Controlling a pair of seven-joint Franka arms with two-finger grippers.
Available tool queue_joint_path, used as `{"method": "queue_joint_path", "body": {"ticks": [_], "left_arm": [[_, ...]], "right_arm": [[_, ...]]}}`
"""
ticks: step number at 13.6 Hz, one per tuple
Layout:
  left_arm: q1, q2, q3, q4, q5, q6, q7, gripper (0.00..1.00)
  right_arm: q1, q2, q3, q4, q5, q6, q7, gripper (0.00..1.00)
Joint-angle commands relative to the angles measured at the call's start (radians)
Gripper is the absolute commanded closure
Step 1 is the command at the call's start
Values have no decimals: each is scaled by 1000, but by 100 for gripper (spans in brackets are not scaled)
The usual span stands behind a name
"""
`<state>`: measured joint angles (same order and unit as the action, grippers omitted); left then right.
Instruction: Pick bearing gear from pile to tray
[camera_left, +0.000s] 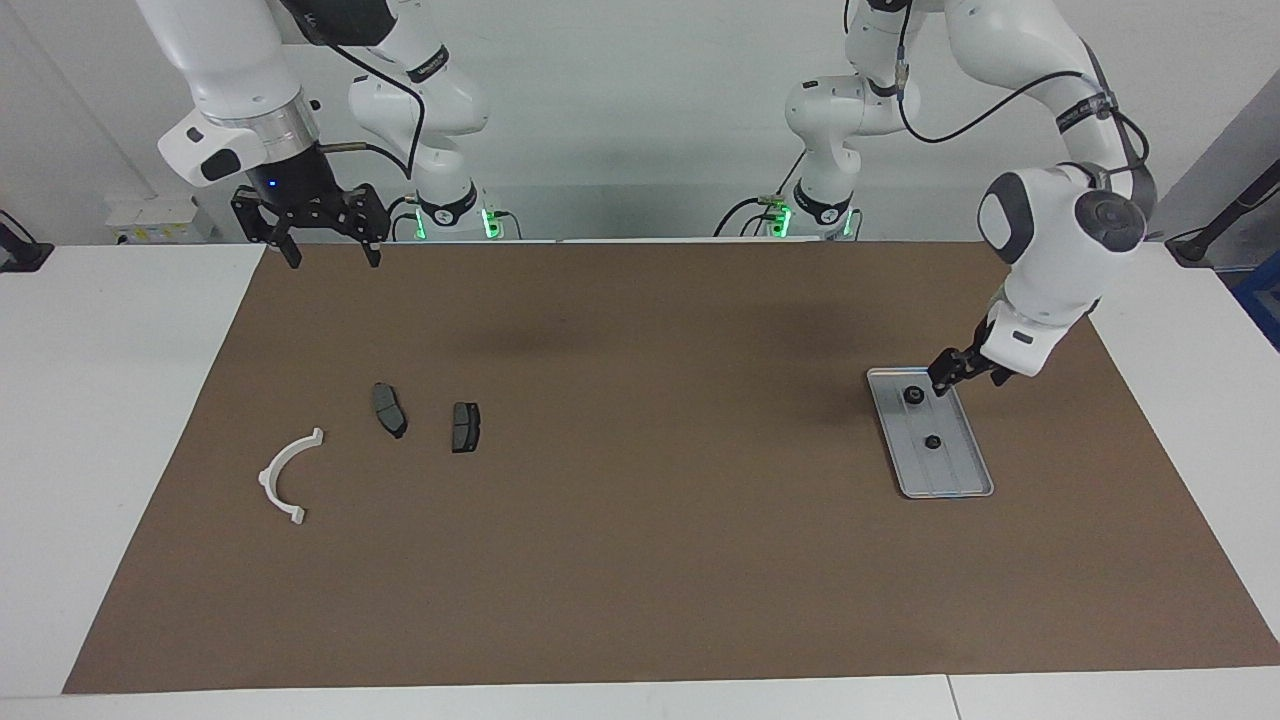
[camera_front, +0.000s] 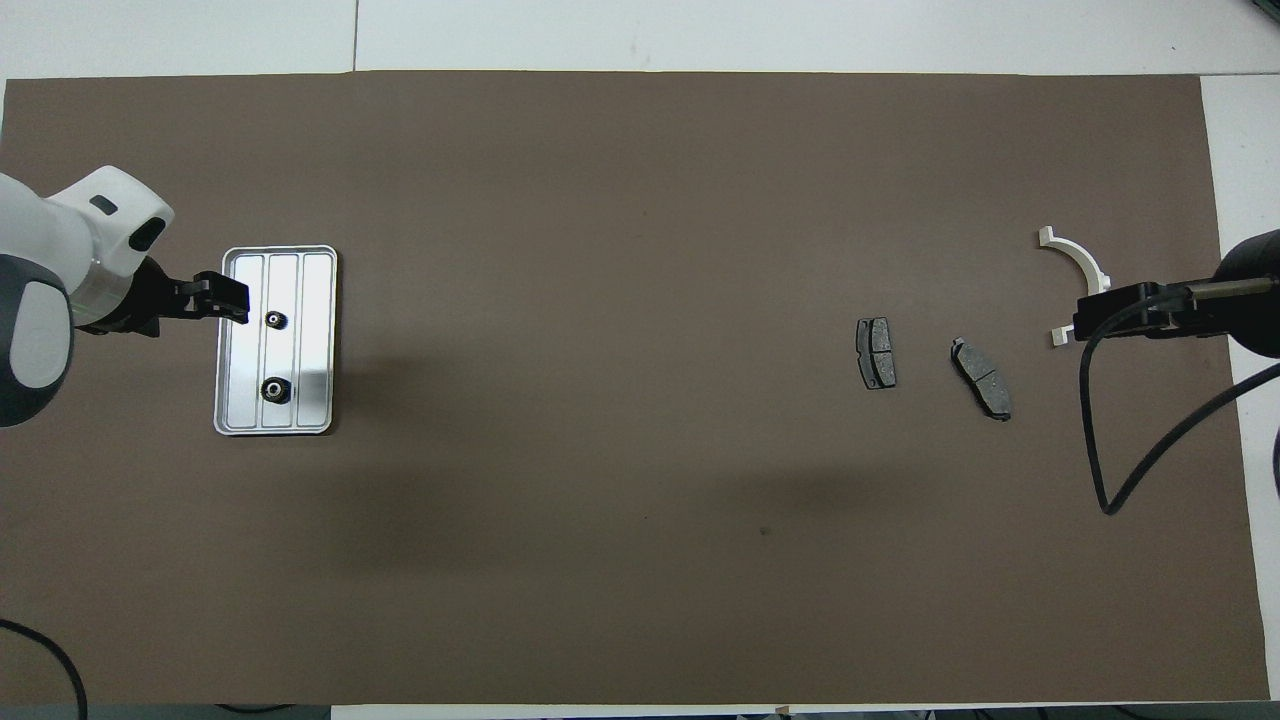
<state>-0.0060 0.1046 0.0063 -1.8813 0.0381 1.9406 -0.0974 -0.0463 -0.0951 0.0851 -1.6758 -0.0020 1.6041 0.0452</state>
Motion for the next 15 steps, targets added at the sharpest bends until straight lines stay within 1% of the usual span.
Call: {"method": "queue_joint_path", "body": {"ticks": [1,3,7,9,12,14,15], "left_arm": [[5,-74,-5,-1,-3,-109,5,0],[0,-101,-5,-4,-3,-127,2,0],[-29,-111,-8,-16,-3,-112,-7,0],[-23,-106,-8,-1,-4,-103,-11,0],[-31,-103,-5,62,-4,-166,-8,0],[-29,-115,-5,71,-6,-187,-5,0],[-28,-134,-3,71,-6,-192,-1,0]], "right_arm": [[-14,-6,8,7,20,-20,-27,0],[-15,-6,10,8,20,-20,-27,0],[-14,-6,10,10,19,-18,-24,0],[-15,-6,8,10,19,-15,-24,0],[-15,-6,8,8,19,-16,-24,0],[-15,-6,8,8,19,-15,-24,0],[-15,-6,8,8,19,-13,-24,0]]}}
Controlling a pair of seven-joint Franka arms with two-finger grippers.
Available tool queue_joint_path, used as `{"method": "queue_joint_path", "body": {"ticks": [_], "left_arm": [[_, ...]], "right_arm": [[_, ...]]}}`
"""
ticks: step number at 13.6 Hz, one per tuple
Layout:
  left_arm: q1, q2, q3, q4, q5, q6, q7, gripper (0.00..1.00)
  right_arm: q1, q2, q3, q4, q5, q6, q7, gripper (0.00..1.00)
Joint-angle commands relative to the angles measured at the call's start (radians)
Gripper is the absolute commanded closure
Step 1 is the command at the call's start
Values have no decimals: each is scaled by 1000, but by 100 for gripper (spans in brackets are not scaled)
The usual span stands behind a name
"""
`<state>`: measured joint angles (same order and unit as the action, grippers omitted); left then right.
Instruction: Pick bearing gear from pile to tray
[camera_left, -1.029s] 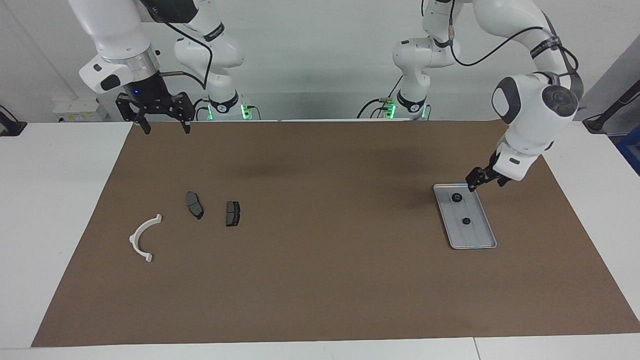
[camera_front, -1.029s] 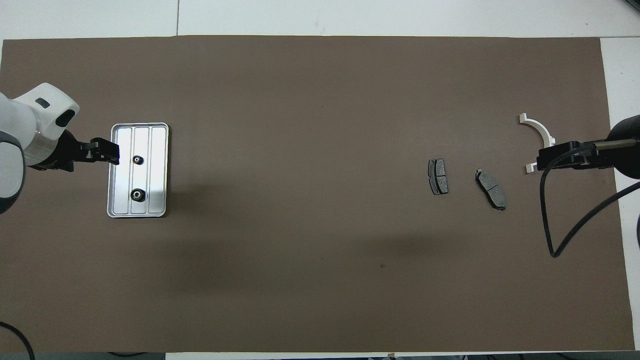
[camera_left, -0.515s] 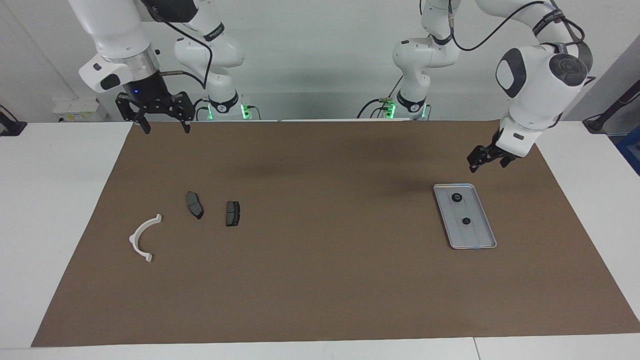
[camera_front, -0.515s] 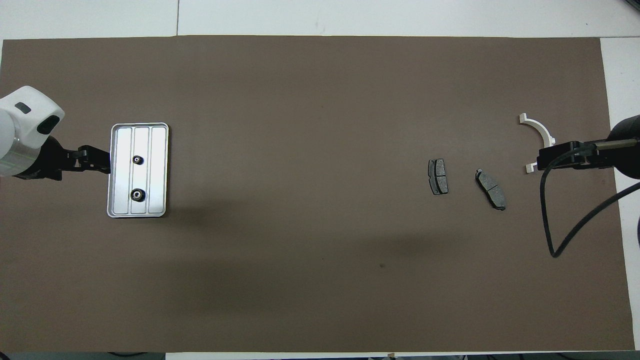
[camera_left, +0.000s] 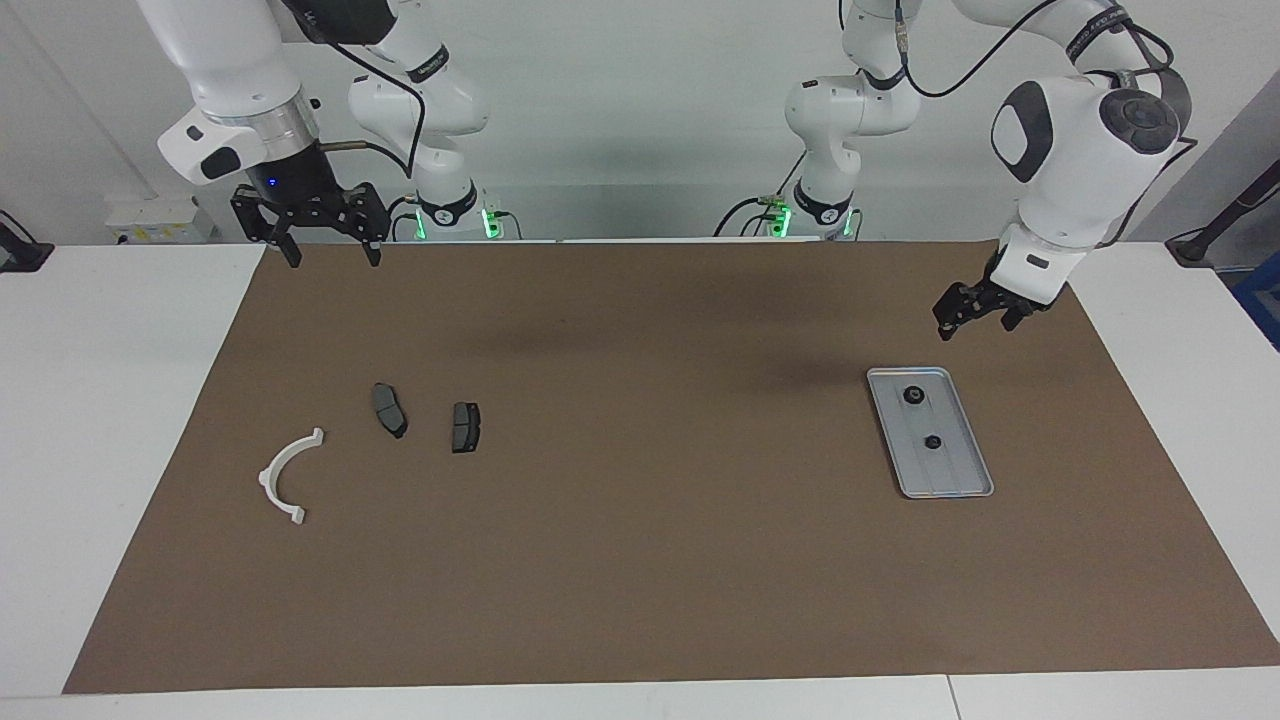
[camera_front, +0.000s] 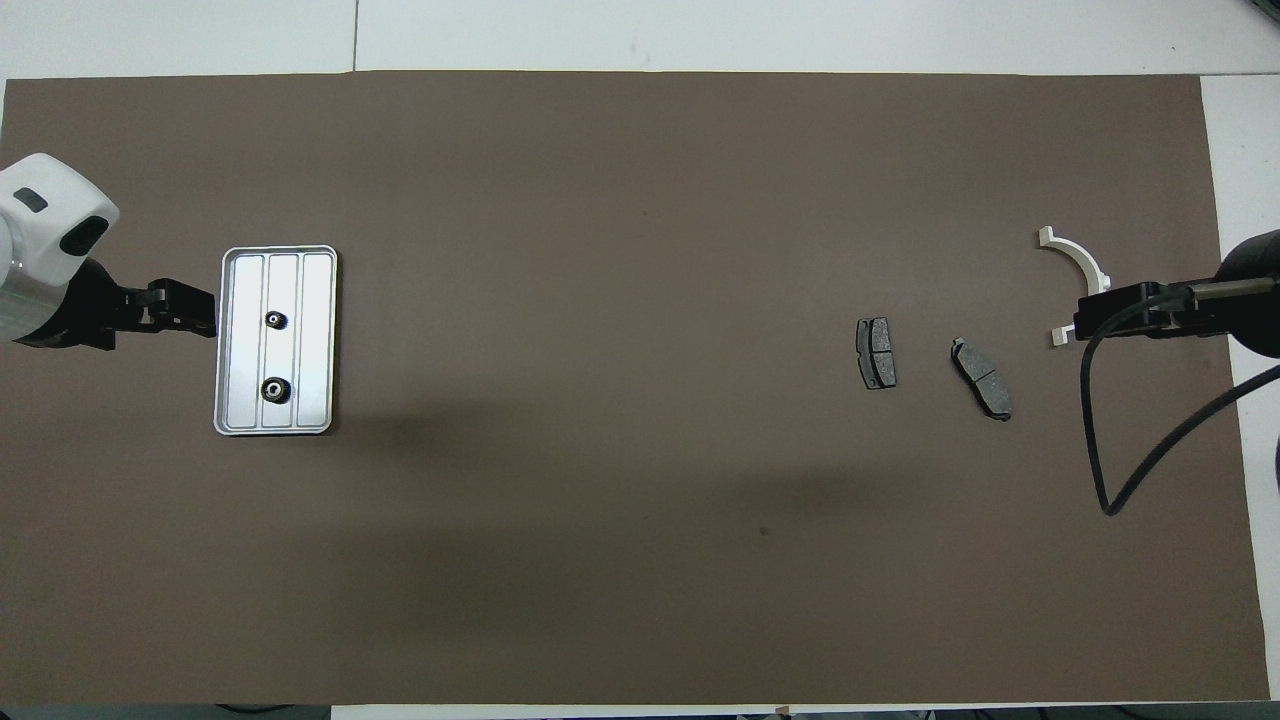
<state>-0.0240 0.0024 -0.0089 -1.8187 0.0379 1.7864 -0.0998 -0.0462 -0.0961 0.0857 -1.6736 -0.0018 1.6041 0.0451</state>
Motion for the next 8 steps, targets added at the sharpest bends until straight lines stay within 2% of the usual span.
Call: {"method": "queue_joint_path", "body": {"ticks": [1,4,7,8], "left_arm": [[-5,-41,15,6,-16,-39,6,0],[-2,-77,17,10,-44,-65,6,0],[-2,-79,14,30,-41,-81,9,0],[-5,-67,12,70,-41,-111,12,0]], "right_arm": [[-15,-5,8,6,19,-13,-24,0],[-17,-5,8,5,19,-13,-24,0],[-17,-5,8,5,19,-13,-24,0],[-17,-5,8,5,19,-13,-24,0]]}}
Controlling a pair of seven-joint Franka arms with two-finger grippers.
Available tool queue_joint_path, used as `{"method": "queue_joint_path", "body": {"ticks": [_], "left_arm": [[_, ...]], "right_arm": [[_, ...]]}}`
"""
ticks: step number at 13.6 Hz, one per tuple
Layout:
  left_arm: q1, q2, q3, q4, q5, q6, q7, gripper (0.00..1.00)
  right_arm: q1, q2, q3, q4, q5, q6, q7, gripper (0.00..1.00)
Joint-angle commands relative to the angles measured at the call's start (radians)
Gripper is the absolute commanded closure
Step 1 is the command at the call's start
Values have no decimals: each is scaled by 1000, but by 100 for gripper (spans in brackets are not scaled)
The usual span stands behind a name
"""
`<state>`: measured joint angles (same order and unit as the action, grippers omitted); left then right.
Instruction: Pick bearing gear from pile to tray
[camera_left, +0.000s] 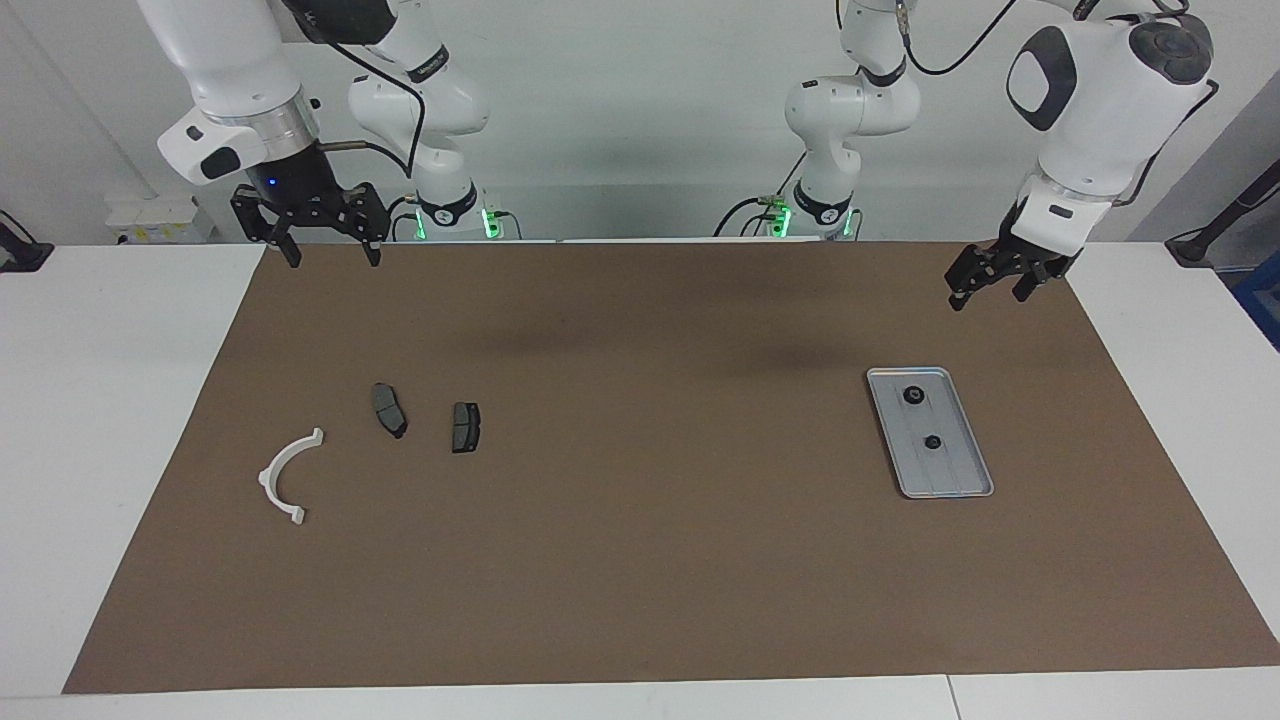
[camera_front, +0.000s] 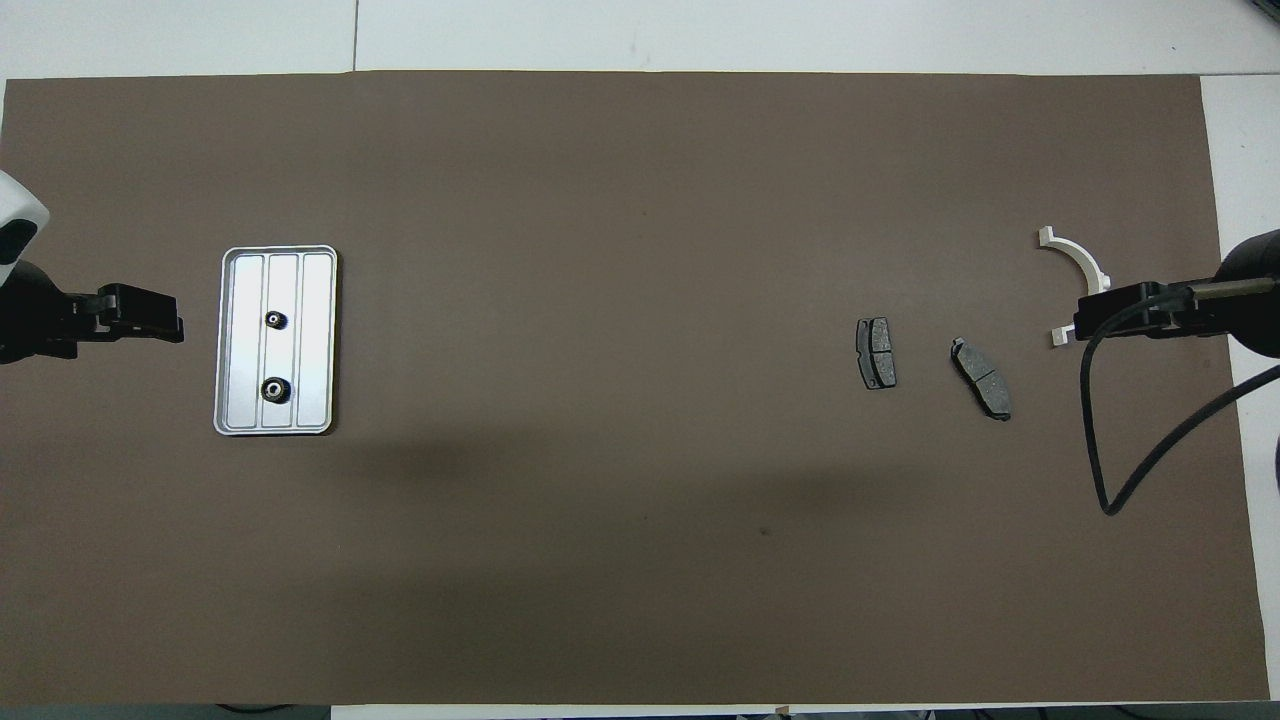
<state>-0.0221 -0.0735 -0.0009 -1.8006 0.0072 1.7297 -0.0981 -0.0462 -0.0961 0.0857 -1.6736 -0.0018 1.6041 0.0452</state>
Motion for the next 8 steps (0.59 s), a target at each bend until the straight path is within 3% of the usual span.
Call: {"method": "queue_joint_path", "body": {"ticks": [1,3,8], "left_arm": [[-10,17,4,79,-13,-76,11,0],[-13,34,2,112,-13,-88,12,0],[-13,28,2,72,-16,-20,21,0]], "right_arm": [[-17,-5,8,5,19,-13,-24,0],[-20,-5,8,5,19,-13,-24,0],[-23,-5,8,5,17,-15,-24,0]]}}
